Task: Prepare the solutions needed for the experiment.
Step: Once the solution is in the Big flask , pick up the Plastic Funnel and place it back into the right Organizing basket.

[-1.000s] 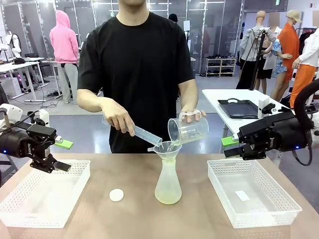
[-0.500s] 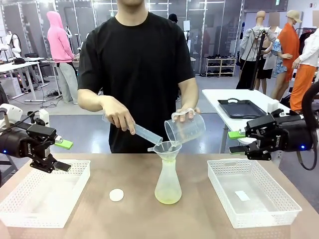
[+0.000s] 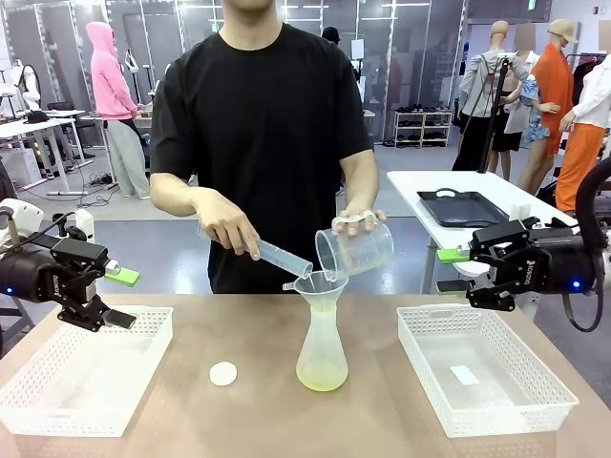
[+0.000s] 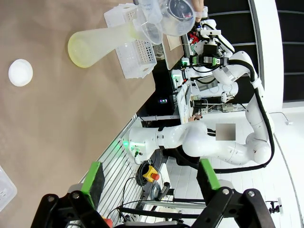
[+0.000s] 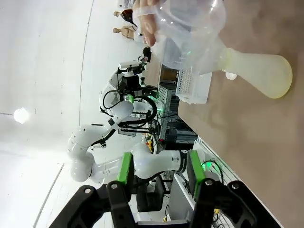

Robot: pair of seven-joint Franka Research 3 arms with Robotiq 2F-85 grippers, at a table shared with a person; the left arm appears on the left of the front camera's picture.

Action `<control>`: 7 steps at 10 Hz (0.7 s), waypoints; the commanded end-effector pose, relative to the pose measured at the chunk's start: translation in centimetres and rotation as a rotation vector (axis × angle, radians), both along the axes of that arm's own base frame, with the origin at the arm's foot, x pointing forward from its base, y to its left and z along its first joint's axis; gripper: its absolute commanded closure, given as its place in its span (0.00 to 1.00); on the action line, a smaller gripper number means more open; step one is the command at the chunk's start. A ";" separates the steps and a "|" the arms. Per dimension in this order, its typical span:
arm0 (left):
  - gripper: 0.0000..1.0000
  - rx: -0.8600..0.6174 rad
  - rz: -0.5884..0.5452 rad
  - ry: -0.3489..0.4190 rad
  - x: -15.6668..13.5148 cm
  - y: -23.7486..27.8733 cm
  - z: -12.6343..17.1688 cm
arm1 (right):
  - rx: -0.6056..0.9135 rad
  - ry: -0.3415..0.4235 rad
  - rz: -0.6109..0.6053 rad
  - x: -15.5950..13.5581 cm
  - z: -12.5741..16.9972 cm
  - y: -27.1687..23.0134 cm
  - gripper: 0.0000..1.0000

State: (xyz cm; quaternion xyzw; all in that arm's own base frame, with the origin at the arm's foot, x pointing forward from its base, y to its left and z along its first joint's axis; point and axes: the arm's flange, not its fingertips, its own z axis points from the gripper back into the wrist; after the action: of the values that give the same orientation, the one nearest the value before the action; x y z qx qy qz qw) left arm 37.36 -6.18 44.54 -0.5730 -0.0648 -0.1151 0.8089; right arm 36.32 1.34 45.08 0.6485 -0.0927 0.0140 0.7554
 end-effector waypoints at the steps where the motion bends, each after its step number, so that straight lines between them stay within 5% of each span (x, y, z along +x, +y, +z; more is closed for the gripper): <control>1: 0.00 -0.021 -0.002 -0.006 0.0 -0.2 0.2 | -0.015 -0.004 -0.004 0.0 0.1 -0.1 0.42; 7: 0.00 -0.021 -0.002 -0.006 0.0 -0.2 0.2 | -0.015 -0.004 -0.004 0.0 0.1 -0.1 0.42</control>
State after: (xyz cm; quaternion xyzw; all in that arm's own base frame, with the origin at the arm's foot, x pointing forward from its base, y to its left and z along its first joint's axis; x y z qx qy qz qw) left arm 37.36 -6.18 44.54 -0.5730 -0.0648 -0.1151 0.8088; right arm 36.34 1.21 45.04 0.6461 -0.0939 0.0122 0.7574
